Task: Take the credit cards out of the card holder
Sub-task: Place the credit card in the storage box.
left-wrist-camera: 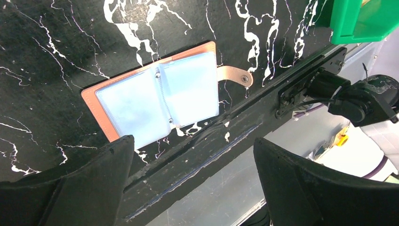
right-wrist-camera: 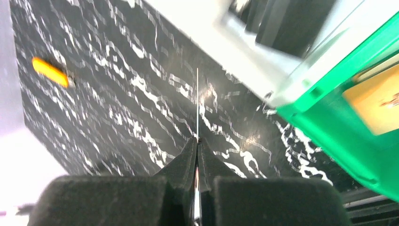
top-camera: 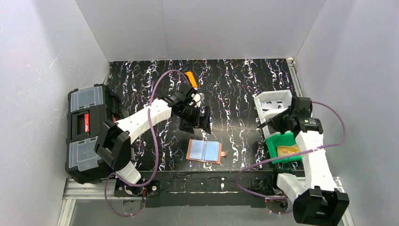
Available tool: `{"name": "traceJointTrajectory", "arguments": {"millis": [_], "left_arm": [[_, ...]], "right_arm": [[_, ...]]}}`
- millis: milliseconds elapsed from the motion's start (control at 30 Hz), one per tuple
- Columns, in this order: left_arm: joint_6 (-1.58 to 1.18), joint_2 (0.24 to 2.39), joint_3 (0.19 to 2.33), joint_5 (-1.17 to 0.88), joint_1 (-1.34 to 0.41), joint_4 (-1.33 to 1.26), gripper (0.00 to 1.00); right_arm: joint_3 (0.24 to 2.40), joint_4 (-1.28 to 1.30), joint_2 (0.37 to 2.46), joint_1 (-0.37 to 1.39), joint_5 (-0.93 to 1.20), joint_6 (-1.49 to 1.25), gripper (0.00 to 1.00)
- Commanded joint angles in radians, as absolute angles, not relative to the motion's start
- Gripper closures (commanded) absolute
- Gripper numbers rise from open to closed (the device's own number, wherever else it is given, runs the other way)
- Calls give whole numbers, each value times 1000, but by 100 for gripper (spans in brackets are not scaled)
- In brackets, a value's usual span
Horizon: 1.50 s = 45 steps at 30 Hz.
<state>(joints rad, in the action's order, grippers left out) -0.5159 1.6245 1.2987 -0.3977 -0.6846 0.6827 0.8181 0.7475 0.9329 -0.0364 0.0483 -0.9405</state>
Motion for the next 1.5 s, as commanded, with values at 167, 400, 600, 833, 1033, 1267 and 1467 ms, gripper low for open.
{"name": "traceJointTrajectory", "arguments": {"millis": [167, 400, 600, 833, 1033, 1267, 1467], "left_arm": [[-494, 1543, 1253, -438, -689, 682, 2], [-501, 1540, 1246, -435, -690, 685, 2], [-496, 1538, 1246, -429, -689, 710, 2], [-499, 1529, 1234, -421, -690, 713, 2], [-500, 1526, 1235, -412, -688, 715, 2], [-500, 1539, 1235, -413, -689, 715, 2], [-502, 1550, 1241, -405, -690, 723, 2]], "right_arm": [[954, 736, 1069, -283, -31, -873, 99], [945, 640, 1194, -338, 8, -903, 99], [947, 571, 1261, -352, 59, -925, 99], [935, 560, 1302, -354, 87, -923, 95], [938, 567, 1297, -354, 117, -911, 76], [960, 617, 1258, -353, 142, -874, 41], [934, 637, 1190, -351, 193, -860, 24]]}}
